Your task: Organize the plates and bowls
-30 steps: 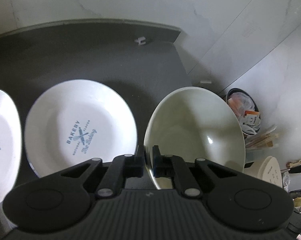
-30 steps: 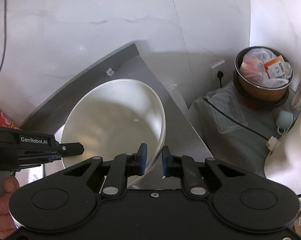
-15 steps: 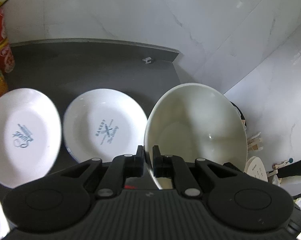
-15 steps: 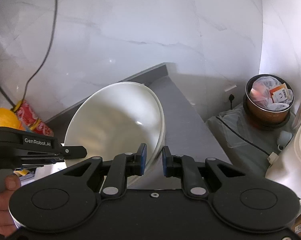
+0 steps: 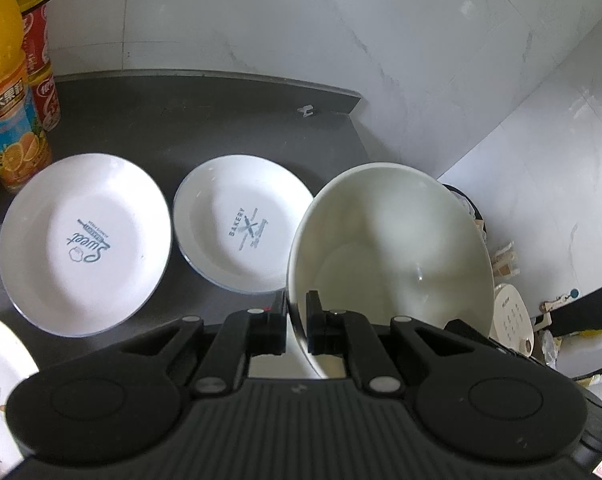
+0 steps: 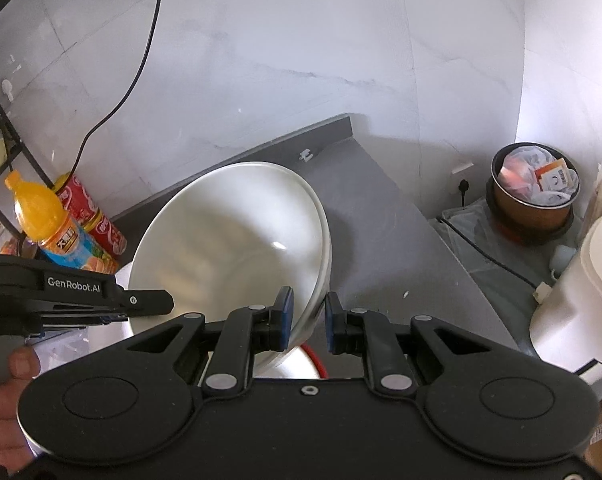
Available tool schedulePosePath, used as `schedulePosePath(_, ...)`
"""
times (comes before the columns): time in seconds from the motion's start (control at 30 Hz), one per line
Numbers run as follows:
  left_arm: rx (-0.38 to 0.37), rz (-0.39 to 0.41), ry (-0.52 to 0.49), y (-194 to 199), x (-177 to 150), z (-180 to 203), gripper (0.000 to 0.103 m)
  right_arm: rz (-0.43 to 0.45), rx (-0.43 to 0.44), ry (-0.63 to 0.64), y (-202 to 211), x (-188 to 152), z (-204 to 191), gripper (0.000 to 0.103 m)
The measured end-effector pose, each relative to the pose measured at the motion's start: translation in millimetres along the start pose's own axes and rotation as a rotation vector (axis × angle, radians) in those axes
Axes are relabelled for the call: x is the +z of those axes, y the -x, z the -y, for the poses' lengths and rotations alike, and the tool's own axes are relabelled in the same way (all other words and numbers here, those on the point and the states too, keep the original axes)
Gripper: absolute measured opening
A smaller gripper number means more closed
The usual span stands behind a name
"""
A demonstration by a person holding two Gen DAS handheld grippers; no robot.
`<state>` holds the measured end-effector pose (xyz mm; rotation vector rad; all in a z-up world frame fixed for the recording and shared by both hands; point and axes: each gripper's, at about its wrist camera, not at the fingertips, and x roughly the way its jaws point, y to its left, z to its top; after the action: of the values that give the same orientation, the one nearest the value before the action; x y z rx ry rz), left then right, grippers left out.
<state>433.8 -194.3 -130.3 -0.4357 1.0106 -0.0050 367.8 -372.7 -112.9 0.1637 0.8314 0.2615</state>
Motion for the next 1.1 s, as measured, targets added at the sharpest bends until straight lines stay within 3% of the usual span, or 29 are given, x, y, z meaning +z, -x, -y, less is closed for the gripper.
schedulePosePath(0.43,-0.014,-0.037,-0.021,14,-29,-16,0.007,-0.043,-0.029,-0.008,15,-32,-13,0.016)
schedulePosePath(1.1,0.034,-0.155,0.046,-6,-62,-41,0.007,-0.137,-0.037,0.022,3,-64,-19,0.016)
